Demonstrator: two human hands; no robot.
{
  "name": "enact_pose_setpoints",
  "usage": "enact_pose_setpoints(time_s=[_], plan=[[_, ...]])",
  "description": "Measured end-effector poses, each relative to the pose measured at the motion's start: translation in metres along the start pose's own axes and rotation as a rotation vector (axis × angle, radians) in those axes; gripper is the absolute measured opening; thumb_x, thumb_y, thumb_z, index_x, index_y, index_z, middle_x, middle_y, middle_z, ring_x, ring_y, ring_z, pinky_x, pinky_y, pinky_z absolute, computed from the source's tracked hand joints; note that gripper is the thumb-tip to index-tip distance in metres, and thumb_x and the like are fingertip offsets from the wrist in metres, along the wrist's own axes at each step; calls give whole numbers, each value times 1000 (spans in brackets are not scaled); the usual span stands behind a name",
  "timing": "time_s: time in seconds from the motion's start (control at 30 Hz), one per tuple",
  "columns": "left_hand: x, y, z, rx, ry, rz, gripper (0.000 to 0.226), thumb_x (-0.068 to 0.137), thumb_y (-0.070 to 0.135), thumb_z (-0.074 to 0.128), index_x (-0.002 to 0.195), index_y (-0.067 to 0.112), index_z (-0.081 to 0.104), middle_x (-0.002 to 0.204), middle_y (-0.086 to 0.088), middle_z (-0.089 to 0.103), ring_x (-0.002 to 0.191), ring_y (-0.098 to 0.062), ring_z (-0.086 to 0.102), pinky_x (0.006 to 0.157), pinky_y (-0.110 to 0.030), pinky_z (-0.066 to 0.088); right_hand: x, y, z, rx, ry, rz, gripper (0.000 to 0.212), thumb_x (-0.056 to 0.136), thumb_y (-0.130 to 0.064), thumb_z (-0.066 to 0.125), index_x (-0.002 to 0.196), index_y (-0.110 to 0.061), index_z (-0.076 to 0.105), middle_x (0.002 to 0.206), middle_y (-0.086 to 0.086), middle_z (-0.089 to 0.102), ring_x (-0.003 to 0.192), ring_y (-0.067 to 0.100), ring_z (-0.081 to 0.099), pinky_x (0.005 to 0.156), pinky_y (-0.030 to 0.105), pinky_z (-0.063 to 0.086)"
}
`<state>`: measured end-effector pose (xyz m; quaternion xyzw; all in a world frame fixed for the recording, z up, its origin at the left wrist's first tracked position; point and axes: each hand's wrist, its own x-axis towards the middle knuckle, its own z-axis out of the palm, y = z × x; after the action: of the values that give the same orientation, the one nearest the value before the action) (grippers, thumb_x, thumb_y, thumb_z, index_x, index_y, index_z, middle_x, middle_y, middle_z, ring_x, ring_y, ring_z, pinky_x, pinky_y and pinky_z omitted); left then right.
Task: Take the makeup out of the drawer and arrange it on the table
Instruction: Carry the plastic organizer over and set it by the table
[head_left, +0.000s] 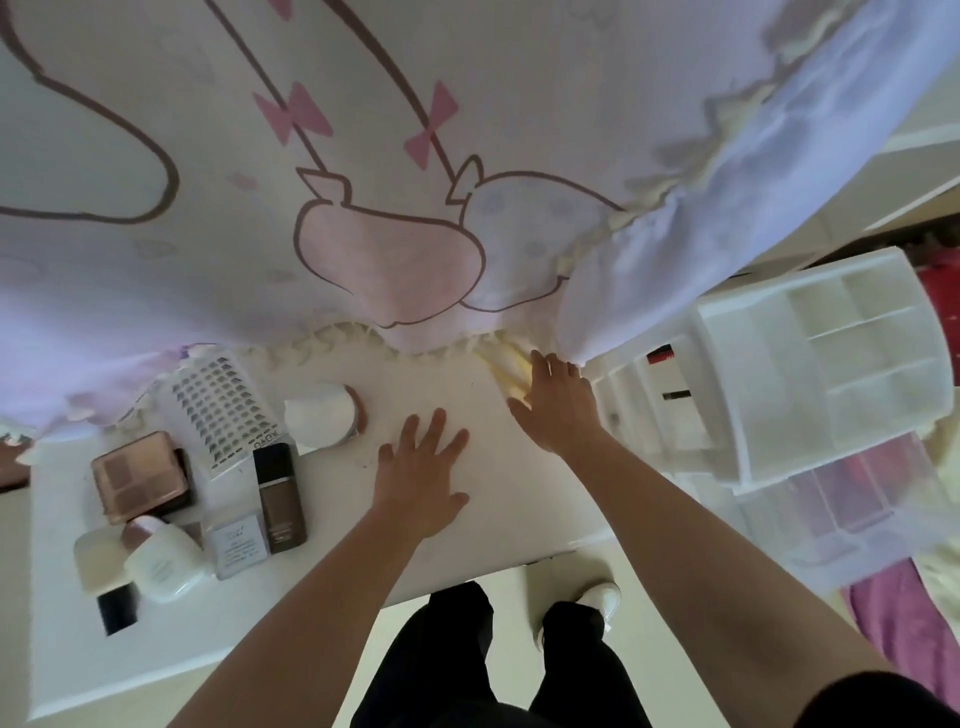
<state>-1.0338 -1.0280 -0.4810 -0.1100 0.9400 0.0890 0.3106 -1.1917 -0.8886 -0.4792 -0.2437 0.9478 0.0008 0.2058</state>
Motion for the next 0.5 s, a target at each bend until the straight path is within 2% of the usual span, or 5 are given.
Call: enact_pose_setpoints(time_s=[0.13,0.2,0.27,0.37,0.5], plan=[[4,-14,-20,-224,4,-29,62,96,52,46,152,31,30,164,10,16,148,-20,18,113,-43,34,-16,-2,-27,54,-30,6,57,98,-49,49,142,-13,43,136,12,53,124,32,51,96,44,45],[0,-17,-37,-387,158,-108,50,100,48,42,144,25,47,153,6,43,138,-20,39,111,-40,37,-29,-4,-48,104,-36,-13,47,101,-48,43,134,-16,54,127,8,61,116,29,59,90,41,49],[-8,-14,-52,-392,355,-138,43,103,41,37,136,20,56,142,-1,55,128,-26,51,110,-46,32,-45,-5,-70,152,21,-51,42,103,-48,39,125,-21,62,115,2,69,104,25,66,86,38,53],[-23,3,-78,-439,523,-134,50,103,44,32,141,18,51,151,-5,45,135,-32,43,111,-59,29,-70,-1,-105,241,226,-120,37,103,-46,39,110,-23,68,100,-4,73,91,21,69,77,35,54],[-33,44,-107,-520,632,-45,76,92,63,18,148,17,40,161,-10,26,144,-34,29,115,-53,29,-97,28,-144,432,535,-168,28,102,-37,47,110,-22,69,108,-4,70,94,17,67,79,34,54]])
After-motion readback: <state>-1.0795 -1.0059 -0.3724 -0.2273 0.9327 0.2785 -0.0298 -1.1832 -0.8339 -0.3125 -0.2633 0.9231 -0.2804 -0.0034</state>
